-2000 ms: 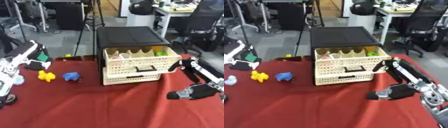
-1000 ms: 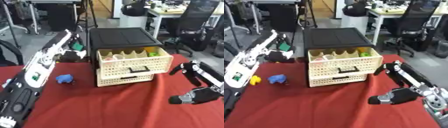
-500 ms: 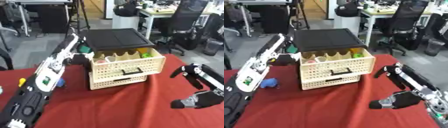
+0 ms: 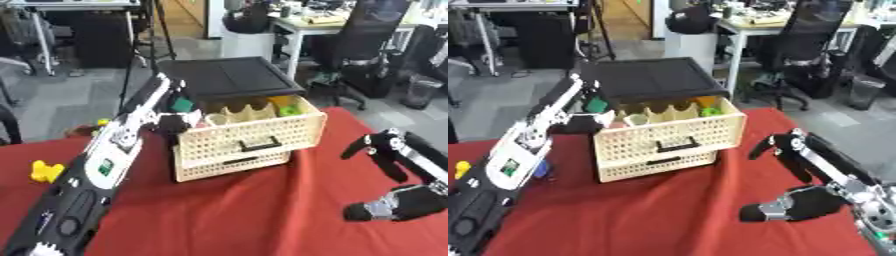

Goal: Pick up objects from table and place into drawer.

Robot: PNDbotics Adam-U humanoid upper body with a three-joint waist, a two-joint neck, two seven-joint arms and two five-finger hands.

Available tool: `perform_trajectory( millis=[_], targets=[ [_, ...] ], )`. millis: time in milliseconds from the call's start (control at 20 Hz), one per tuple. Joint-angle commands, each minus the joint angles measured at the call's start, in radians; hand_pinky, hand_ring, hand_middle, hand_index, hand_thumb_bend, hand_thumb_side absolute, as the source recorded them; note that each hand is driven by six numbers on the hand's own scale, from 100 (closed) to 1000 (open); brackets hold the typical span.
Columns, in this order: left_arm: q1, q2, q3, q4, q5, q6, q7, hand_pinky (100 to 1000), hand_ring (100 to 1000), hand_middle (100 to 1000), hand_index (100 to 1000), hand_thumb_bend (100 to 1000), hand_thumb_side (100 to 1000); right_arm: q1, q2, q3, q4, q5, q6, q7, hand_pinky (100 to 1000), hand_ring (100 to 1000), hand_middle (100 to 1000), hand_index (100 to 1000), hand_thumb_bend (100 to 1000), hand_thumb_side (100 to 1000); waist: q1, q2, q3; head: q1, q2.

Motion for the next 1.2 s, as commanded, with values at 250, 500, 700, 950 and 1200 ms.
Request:
perform_trajectory(
  millis=[250, 500, 700, 950, 1200],
  targets=[
    [-0.024, -0.005, -0.003, -0.006, -0.030, -0.012, -0.002, 496, 376, 347, 524, 100, 156, -0.013, -0.012, -0.006, -0.010, -0.002, -0.003, 0.003, 100, 100, 100, 662, 1000, 619, -0.004, -0.009, -0.003, 0.001, -0.007],
    [-0.023, -0.007, -0.003, -0.008, -0.046, -0.023, -0.005, 535, 448, 422, 596, 100, 155, -0.013, -0.011, -0.007, -0.010, -0.001, -0.004, 0.004, 100, 100, 100, 662, 1000, 618, -0.005, -0.005, -0.006, 0.001, -0.008],
    [-0.022, -0.006, 0.000, -0.004, -0.068, -0.032, -0.006, 580, 526, 510, 689, 100, 153, -0.012, -0.010, -0.007, -0.009, 0.000, -0.004, 0.004, 100, 100, 100, 662, 1000, 615, -0.005, -0.004, -0.007, -0.001, -0.009],
    [-0.027, -0.004, 0.011, 0.008, -0.089, -0.036, 0.023, 569, 510, 493, 673, 100, 142, -0.017, -0.008, -0.004, -0.009, 0.000, -0.006, 0.006, 100, 100, 100, 663, 1000, 612, -0.002, 0.002, -0.013, 0.003, -0.017],
    [-0.044, 0.000, 0.031, 0.037, -0.106, -0.038, 0.065, 570, 510, 492, 673, 100, 145, -0.038, -0.007, 0.002, -0.016, 0.000, -0.010, 0.013, 100, 100, 100, 663, 1000, 608, 0.008, 0.022, -0.038, 0.015, -0.050]
  ],
)
